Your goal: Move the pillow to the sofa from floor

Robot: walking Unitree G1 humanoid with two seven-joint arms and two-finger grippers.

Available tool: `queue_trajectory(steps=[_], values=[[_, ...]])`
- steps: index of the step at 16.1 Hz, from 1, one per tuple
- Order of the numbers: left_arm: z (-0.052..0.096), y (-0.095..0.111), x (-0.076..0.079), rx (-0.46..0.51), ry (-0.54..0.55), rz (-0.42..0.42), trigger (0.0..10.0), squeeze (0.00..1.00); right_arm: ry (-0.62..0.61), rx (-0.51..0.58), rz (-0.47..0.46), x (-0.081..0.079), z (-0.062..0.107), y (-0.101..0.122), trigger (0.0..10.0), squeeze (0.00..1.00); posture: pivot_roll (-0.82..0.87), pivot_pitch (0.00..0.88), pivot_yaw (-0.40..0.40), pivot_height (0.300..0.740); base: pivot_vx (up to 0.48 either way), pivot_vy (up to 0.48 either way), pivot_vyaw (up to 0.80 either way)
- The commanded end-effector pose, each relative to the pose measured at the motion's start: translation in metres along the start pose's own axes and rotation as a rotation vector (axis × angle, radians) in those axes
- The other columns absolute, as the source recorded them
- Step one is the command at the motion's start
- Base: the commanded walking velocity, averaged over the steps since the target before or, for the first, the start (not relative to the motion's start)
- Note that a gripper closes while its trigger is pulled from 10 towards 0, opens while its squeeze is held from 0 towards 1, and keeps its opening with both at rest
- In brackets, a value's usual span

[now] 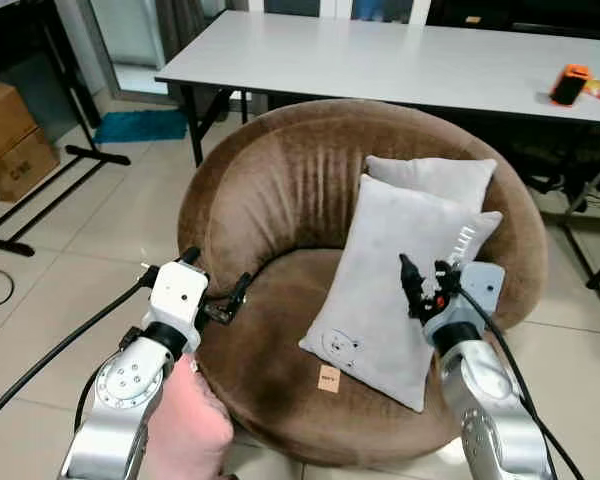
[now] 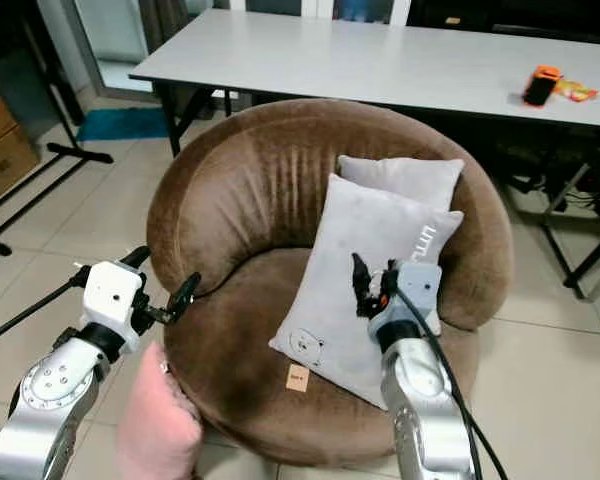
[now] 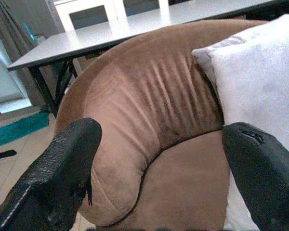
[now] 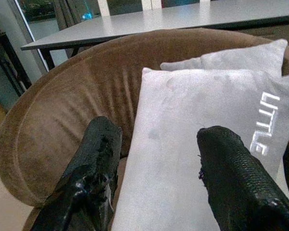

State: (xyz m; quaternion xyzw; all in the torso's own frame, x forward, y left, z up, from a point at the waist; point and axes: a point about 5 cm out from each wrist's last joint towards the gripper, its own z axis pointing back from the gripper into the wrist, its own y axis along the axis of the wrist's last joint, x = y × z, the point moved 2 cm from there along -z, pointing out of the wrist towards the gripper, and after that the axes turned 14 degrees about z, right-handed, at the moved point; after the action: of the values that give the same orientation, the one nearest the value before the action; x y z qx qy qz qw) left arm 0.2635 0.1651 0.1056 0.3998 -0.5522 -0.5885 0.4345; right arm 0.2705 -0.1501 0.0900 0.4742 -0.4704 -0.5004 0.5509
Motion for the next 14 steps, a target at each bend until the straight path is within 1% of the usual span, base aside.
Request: queue_trajectory(steps=[1, 2, 4, 5, 6, 7, 9, 13, 14], values=[[0.002, 0.003, 0.0, 0.012, 0.015, -0.012, 10.0, 0.0, -0.005, -0.028, -0.001, 0.0, 0.002, -0.001, 10.0, 0.0, -0.05, 0.0, 0.002, 0.74, 0.0, 0.0, 0.0], [0.003, 0.003, 0.0, 0.014, 0.024, -0.013, 10.0, 0.0, 0.008, -0.047, -0.01, -0.002, 0.006, 0.001, 10.0, 0.0, -0.05, 0.0, 0.001, 0.74, 0.0, 0.0, 0.0], [0.004, 0.002, 0.0, 0.014, 0.036, -0.015, 10.0, 0.0, 0.046, -0.047, -0.008, -0.006, 0.009, 0.005, 10.0, 0.0, -0.04, 0.0, -0.001, 0.74, 0.0, 0.0, 0.0], [0.005, 0.002, 0.0, 0.015, 0.042, -0.016, 10.0, 0.0, 0.096, -0.038, 0.04, -0.009, 0.01, 0.007, 10.0, 0.0, -0.04, 0.0, -0.004, 0.74, 0.0, 0.289, 0.0], [0.006, 0.003, 0.0, 0.016, 0.044, -0.016, 10.0, 0.0, 0.119, -0.034, 0.073, -0.011, 0.011, 0.007, 10.0, 0.0, -0.04, 0.0, -0.01, 0.74, 0.0, 0.319, 0.0], [0.007, 0.003, -0.001, 0.017, 0.049, -0.016, 10.0, 0.0, 0.159, -0.044, 0.089, -0.014, 0.013, 0.007, 10.0, 0.0, -0.03, 0.0, -0.012, 0.74, 0.0, 0.337, 0.8], [0.008, 0.003, -0.002, 0.019, 0.062, -0.014, 10.0, 0.0, 0.185, -0.063, 0.108, -0.012, 0.015, 0.005, 10.0, 0.0, -0.03, 0.0, -0.02, 0.74, 0.0, 0.341, 0.8], [0.01, 0.003, -0.002, 0.019, 0.069, -0.011, 10.0, 0.0, 0.175, -0.082, 0.137, -0.005, 0.016, 0.002, 10.0, 0.0, -0.03, 0.0, -0.021, 0.74, 0.0, 0.338, 0.8], [0.01, 0.003, -0.002, 0.018, 0.069, -0.012, 10.0, 0.0, 0.151, -0.097, 0.106, -0.001, 0.016, 0.0, 10.0, 0.0, -0.03, 0.0, -0.022, 0.74, 0.0, 0.341, 0.0]])
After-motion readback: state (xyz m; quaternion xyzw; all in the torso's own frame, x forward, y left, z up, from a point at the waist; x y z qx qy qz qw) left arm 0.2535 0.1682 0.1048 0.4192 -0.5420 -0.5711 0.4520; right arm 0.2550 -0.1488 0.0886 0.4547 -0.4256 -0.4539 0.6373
